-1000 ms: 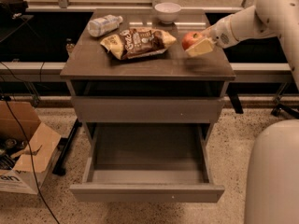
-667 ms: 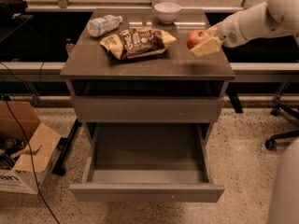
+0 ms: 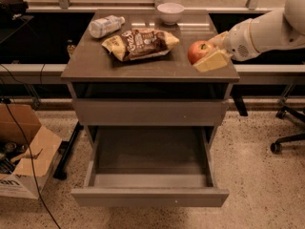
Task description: Place apple into middle drawer
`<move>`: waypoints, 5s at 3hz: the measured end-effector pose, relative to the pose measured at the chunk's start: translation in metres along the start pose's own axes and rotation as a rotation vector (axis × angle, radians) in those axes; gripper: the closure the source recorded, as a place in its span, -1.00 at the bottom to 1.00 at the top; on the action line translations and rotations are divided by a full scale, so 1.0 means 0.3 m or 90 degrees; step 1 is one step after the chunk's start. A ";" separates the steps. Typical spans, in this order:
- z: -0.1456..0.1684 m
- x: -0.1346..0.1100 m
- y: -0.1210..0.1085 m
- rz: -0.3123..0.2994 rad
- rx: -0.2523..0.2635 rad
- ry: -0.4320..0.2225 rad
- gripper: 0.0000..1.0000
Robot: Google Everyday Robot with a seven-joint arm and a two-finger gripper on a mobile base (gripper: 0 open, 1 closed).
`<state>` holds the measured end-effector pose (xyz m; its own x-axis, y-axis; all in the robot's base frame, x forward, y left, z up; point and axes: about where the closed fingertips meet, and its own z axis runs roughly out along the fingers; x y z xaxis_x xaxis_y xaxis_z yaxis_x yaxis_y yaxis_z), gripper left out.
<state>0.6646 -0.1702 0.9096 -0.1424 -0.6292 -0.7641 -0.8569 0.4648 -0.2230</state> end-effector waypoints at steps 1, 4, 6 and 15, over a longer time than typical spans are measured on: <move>0.030 0.033 0.211 0.024 -0.053 0.005 1.00; 0.166 0.168 0.387 0.089 -0.101 0.014 1.00; 0.386 0.433 0.481 0.188 -0.130 -0.021 1.00; 1.107 1.208 0.695 0.361 -0.139 0.107 0.00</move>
Offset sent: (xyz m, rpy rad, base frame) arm -0.1096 0.0586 -0.0913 0.0857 0.2373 0.0411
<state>0.5989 -0.0944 0.3852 -0.6649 -0.4202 -0.6176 -0.7043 0.6282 0.3308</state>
